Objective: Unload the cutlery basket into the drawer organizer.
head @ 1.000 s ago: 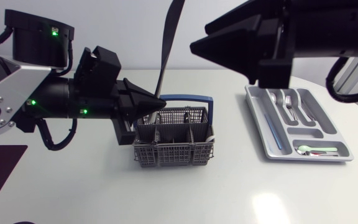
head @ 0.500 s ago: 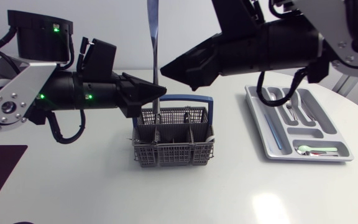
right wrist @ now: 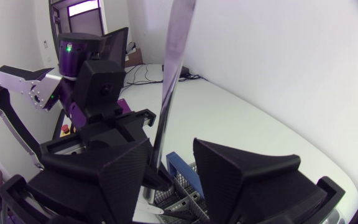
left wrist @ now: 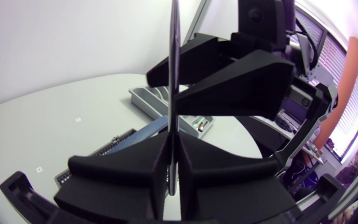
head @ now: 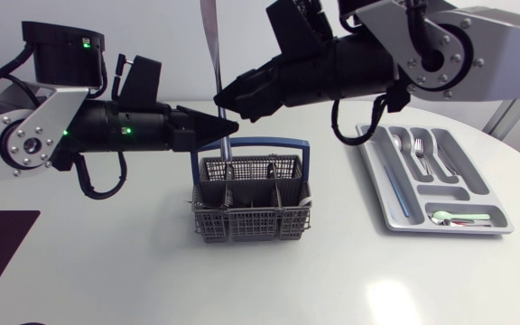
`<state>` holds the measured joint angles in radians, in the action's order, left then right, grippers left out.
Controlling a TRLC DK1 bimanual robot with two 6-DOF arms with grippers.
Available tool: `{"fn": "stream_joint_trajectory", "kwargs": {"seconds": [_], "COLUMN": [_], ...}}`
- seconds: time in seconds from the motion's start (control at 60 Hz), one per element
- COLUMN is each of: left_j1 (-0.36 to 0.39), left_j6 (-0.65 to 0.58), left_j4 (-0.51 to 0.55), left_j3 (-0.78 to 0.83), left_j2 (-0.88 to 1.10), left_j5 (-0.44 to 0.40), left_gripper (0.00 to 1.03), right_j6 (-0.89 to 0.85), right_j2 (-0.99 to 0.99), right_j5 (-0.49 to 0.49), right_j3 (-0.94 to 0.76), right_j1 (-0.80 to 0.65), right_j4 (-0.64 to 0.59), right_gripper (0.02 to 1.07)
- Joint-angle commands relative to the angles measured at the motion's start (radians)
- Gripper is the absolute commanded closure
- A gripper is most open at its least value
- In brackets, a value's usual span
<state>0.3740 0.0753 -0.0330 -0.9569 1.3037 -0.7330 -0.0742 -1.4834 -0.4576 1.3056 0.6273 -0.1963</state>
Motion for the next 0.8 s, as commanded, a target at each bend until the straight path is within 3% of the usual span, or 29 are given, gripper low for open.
{"fn": "stream_joint_trajectory", "kwargs": {"seconds": [0.0, 0.317, 0.4, 0.483, 0.6, 0.783], "left_j1": [-0.009, -0.078, -0.086, -0.087, -0.089, -0.099], "left_j6": [0.038, 0.089, 0.087, 0.087, 0.084, 0.083], "left_j4": [-0.030, -0.084, -0.087, -0.091, -0.096, -0.108], "left_j3": [-0.036, -0.028, -0.023, -0.019, -0.013, 0.001], "left_j2": [0.012, 0.037, 0.039, 0.040, 0.040, 0.048], "left_j5": [-0.046, -0.319, -0.356, -0.399, -0.450, -0.529], "left_gripper": [1.00, 1.00, 1.00, 1.00, 1.00, 1.00], "right_j6": [0.022, 0.024, 0.024, 0.030, 0.039, 0.070], "right_j2": [-0.028, -0.015, -0.012, -0.006, -0.002, 0.025], "right_j5": [-0.026, -0.173, -0.204, -0.224, -0.259, -0.320], "right_j3": [0.034, 0.034, 0.027, 0.023, 0.020, 0.018], "right_j1": [0.006, -0.020, -0.024, -0.026, -0.029, -0.040], "right_j4": [0.015, 0.026, 0.026, 0.031, 0.038, 0.038], "right_gripper": [0.63, 0.71, 0.71, 0.80, 0.84, 0.84]}}
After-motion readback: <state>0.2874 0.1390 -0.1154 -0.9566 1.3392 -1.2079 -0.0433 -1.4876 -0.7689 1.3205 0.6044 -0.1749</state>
